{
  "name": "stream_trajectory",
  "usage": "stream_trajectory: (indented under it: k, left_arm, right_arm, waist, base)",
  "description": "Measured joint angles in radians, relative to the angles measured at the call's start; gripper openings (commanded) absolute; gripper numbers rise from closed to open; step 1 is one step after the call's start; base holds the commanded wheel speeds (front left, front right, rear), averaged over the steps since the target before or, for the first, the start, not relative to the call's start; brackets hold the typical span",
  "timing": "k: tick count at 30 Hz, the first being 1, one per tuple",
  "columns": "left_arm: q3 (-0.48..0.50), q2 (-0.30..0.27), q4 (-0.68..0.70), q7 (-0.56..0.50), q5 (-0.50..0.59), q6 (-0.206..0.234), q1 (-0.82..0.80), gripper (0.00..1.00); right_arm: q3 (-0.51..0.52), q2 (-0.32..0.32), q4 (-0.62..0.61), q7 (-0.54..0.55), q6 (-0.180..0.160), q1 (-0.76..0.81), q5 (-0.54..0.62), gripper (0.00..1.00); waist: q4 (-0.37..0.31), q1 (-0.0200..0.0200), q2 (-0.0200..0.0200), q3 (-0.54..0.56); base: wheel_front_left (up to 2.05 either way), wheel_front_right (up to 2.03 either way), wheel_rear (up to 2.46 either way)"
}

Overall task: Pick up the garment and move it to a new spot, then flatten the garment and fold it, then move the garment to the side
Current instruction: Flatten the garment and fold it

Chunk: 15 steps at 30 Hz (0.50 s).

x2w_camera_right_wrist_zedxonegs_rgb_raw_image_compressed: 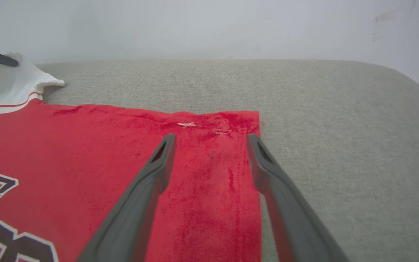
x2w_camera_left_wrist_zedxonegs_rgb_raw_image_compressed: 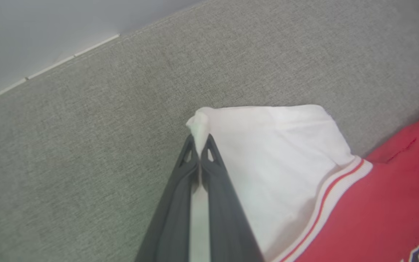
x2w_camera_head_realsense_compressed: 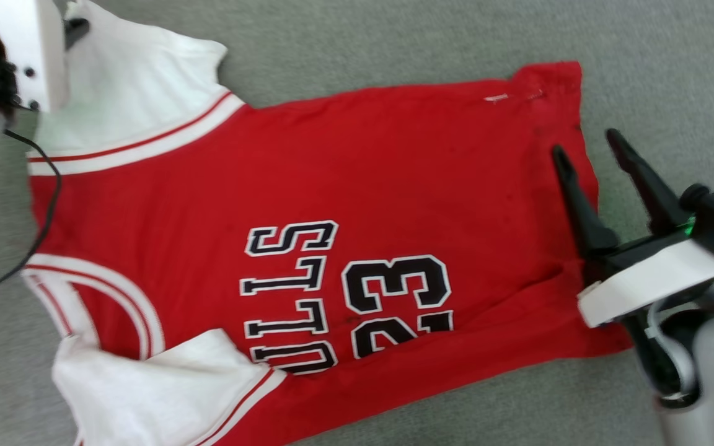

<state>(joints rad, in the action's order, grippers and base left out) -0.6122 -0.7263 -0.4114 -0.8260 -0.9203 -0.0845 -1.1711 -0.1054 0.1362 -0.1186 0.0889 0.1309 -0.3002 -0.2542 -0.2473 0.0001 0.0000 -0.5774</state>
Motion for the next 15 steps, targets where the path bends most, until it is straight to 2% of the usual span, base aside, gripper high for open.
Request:
stream_trajectory:
  k: [3, 5, 9, 13, 15]
  left_arm:
    - [-0.015, 0.014, 0.023, 0.032, -0.008, -0.022, 0.025, 0.0]
    - [-0.025, 0.02, 0.052, 0.053, -0.016, -0.03, 0.042, 0.0]
    - [-0.045, 0.025, 0.119, 0.074, -0.043, -0.038, 0.086, 0.0]
    - [-0.067, 0.004, 0.228, 0.109, -0.045, -0.042, 0.118, 0.0]
    - [-0.076, -0.006, 0.289, 0.123, -0.052, -0.044, 0.135, 0.0]
  right_arm:
    - [0.04, 0.035, -0.005, 0.113, 0.0, -0.002, -0.014, 1.0]
    - [0.069, 0.053, -0.005, 0.208, 0.0, -0.015, -0.074, 1.0]
    - [0.093, 0.182, 0.013, 0.418, 0.0, -0.071, -0.087, 1.0]
    - [0.075, 0.253, 0.054, 0.634, 0.0, -0.146, -0.145, 1.0]
    - [0.061, 0.296, 0.075, 0.709, 0.0, -0.189, -0.155, 1.0]
  waist:
    - [0.031, 0.0, 0.0, 0.035]
    - [0.056, 0.0, 0.0, 0.055]
    - [0.11, 0.0, 0.0, 0.089]
    - [0.16, -0.0001, 0.0, 0.114]
    - [0.184, -0.0001, 0.0, 0.121]
  base:
    - [0.0, 0.0, 0.0]
    - [0.0, 0.0, 0.0]
    - [0.0, 0.0, 0.0]
    - [0.0, 0.0, 0.0]
    - [0.0, 0.0, 0.0]
